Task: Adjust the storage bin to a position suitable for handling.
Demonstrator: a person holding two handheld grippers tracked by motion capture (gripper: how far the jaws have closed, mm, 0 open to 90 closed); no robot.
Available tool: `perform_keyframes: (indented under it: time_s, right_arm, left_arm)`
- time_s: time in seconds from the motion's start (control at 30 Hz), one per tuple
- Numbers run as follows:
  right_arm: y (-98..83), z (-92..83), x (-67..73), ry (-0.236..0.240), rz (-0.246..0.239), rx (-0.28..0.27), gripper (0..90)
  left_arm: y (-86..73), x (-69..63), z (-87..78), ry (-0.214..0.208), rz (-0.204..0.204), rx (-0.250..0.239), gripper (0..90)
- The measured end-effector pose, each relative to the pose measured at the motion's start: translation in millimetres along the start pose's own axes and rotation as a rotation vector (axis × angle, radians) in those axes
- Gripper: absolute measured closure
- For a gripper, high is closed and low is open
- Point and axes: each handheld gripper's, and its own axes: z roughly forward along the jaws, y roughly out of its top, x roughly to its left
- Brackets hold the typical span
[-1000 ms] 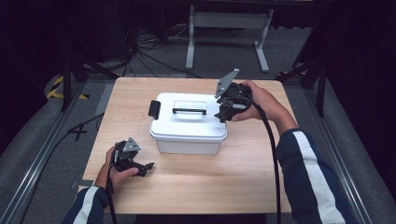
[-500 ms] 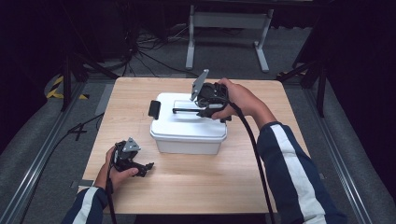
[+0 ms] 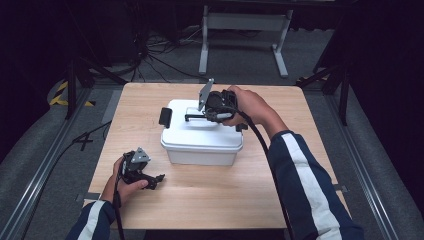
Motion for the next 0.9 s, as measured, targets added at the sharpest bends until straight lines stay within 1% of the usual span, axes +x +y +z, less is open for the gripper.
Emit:
perform_keyframes:
  time_s: [0.17,0.27,0.3,0.37,0.4,0.5,0.57,0.6,0.73,0.9]
  right_arm:
    - [-1.0,-1.7,-0.7,-0.003,-0.011,-0.023,85.1]
    - [-0.2,-4.1,-1.0,-0.004,-0.008,-0.027,85.2]
    - [0.0,-5.7,-1.3,-0.005,-0.013,-0.032,85.2]
    - [-0.3,-7.6,-1.4,-0.008,-0.010,-0.043,85.2]
    - [-1.6,-9.8,-1.5,-0.016,-0.011,-0.060,85.2]
    - [-3.0,-12.7,-1.8,-0.019,-0.010,-0.066,85.3]
    - [-3.9,-16.7,-2.1,-0.026,-0.007,-0.086,85.3]
    - [-3.7,-20.8,-1.8,-0.032,-0.009,-0.088,85.2]
    - [-3.5,-26.1,-2.0,-0.034,-0.017,-0.090,85.3]
    - [-5.1,-29.8,-3.2,-0.038,-0.021,-0.098,85.3]
  left_arm:
    - [-0.3,-0.3,0.5,0.000,-0.003,-0.007,0.5]
    - [0.0,-0.1,0.0,-0.001,-0.001,-0.001,0.5]
    - [0.0,-0.1,0.0,-0.002,-0.001,0.000,0.5]
    - [0.0,0.0,0.0,-0.002,-0.001,0.001,0.5]
    - [0.1,-0.1,0.0,-0.002,-0.001,0.000,0.5]
    - [0.0,0.0,-0.1,-0.003,0.000,0.001,0.4]
    - [-0.2,0.0,0.1,-0.005,0.001,-0.004,0.4]
    - [0.0,0.3,-0.3,-0.006,0.005,0.002,0.5]
    - [0.1,0.6,-0.5,-0.011,0.006,0.004,0.4]
    - [0.0,0.7,-0.4,-0.012,0.008,0.004,0.4]
